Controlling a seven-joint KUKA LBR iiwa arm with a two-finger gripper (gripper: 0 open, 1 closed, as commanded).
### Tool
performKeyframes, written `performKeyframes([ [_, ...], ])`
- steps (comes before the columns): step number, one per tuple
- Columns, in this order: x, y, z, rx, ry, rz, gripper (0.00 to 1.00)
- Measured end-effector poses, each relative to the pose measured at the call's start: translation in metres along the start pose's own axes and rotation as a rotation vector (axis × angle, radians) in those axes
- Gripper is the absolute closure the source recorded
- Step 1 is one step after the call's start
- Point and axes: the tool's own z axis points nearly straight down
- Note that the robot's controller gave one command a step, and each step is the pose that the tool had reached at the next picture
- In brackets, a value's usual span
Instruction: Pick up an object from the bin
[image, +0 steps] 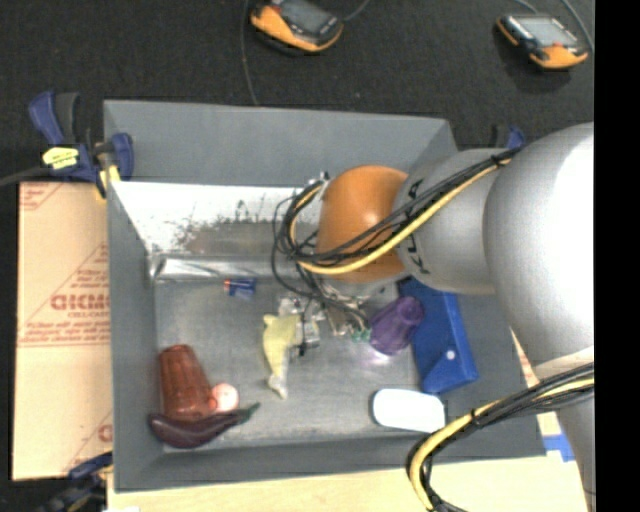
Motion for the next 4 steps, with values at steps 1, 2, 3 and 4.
performKeyframes([
  [1,0.0,0.0,-0.007,0.0,-0.001,0.0,1.0],
  [2,0.002,-0.001,-0.052,0.0,0.006,0.001,1.0],
  [3,-0.001,-0.001,-0.084,0.002,-0.005,0.002,1.0],
  [4,-0.001,-0.002,-0.099,0.002,-0.004,0.003,1.0],
])
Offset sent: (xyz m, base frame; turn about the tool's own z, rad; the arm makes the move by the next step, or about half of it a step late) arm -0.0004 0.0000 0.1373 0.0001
